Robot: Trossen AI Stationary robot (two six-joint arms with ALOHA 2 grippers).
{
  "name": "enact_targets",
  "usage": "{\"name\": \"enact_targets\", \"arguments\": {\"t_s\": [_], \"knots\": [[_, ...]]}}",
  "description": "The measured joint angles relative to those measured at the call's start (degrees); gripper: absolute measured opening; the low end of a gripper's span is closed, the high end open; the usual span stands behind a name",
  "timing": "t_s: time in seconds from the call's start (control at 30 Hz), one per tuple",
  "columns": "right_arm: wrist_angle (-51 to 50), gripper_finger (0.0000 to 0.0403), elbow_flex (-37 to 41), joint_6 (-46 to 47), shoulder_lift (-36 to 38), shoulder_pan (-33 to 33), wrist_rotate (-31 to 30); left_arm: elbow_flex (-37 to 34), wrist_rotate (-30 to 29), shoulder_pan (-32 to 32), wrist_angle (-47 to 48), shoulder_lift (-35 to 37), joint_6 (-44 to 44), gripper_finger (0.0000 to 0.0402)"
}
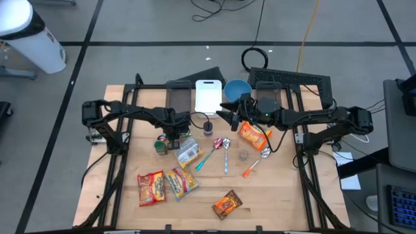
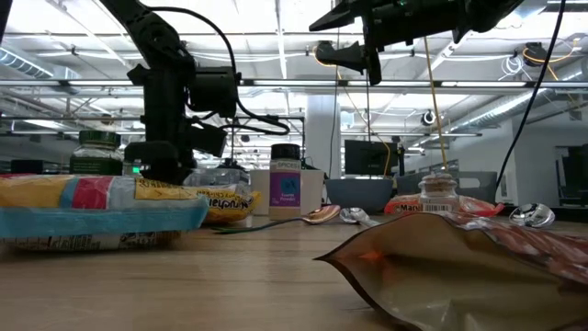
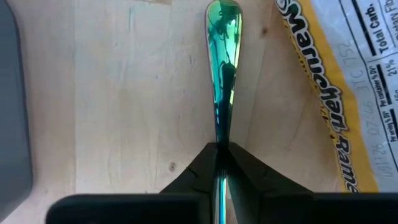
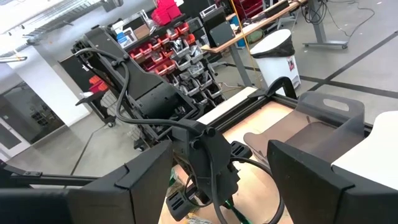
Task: Pick & Place Food Item
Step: Put the left blue spoon into the left black bin
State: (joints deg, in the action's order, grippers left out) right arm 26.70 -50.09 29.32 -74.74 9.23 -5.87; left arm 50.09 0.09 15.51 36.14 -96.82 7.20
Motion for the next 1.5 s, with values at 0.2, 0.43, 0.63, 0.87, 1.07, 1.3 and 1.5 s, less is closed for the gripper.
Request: {"name": "enact_targets", "arguments": {"t_s": [0.2, 0.43, 0.63, 0.87, 1.07, 1.3, 1.5], "knots": [[0.0, 0.0256, 0.0, 0.0, 0.0, 0.0, 0.0, 0.0, -0.2, 0.0, 0.1, 0.0, -0.2, 0.0016], [0.0, 0.0256, 0.0, 0.0, 0.0, 0.0, 0.0, 0.0, -0.2, 0.0, 1.4, 0.7, -0.2, 0.001], [0.0, 0.0256, 0.0, 0.0, 0.0, 0.0, 0.0, -0.2, -1.1, 1.0, 3.0, 3.7, -0.1, 0.0011], [0.0, 0.0256, 0.0, 0.0, 0.0, 0.0, 0.0, -0.1, -0.5, 3.9, 6.7, 7.2, 0.2, 0.0011], [0.0, 0.0256, 0.0, 0.0, 0.0, 0.0, 0.0, -0.1, 0.4, 6.3, 8.4, 11.7, 0.6, 0.0011], [0.0, 0.0256, 0.0, 0.0, 0.0, 0.0, 0.0, 4.9, 1.0, 9.8, 9.3, 16.3, 0.0, 0.0013], [0.0, 0.0256, 0.0, 0.0, 0.0, 0.0, 0.0, 13.4, 11.1, 13.3, 10.6, 17.0, 0.8, 0.001]]}}
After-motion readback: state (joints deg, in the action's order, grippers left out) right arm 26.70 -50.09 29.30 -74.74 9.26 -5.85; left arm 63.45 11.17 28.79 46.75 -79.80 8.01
